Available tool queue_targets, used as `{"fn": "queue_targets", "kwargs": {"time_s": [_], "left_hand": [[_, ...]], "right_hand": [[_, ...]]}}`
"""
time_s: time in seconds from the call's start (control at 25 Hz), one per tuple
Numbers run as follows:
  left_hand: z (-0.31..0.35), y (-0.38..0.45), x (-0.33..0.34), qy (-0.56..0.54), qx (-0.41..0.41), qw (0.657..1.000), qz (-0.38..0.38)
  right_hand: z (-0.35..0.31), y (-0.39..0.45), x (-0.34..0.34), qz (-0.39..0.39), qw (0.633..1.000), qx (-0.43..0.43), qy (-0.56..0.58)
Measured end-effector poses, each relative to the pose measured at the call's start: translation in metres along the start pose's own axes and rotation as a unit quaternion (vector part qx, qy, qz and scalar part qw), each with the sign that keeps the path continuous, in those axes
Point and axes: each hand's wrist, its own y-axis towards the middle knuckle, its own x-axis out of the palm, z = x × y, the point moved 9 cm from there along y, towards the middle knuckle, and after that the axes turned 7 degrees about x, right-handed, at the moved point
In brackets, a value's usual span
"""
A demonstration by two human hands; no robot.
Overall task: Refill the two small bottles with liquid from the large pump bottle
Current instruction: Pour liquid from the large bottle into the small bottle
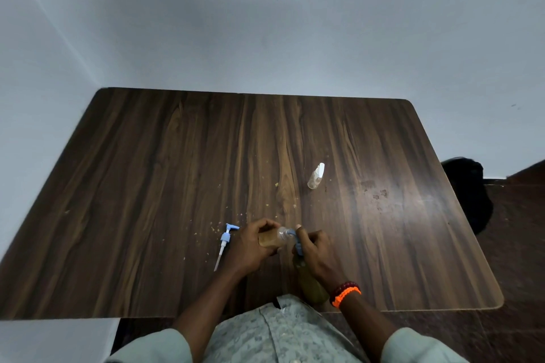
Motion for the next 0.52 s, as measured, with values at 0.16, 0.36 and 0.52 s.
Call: {"fn": "queue_targets", "kwargs": {"time_s": [0.16,0.36,0.52], "left_hand": [[0.002,0.000,-0.002,-0.012,-0.001,1.000,0.011],[-0.005,-0.001,0.001,0.005,-0.008,1.000,-0.005],[-0.004,-0.002,0.002,-0.004,-0.015,1.000,-0.012]], "right_hand": [[-0.008,-0.003,0.003,-0.023,1.000,-0.019,0.010],[-0.009,-0.007,0.002,-0.016,0.998,-0.046,0.028],[-0.008,-0.010,0.003,-0.037,0.993,-0.029,0.104]]}}
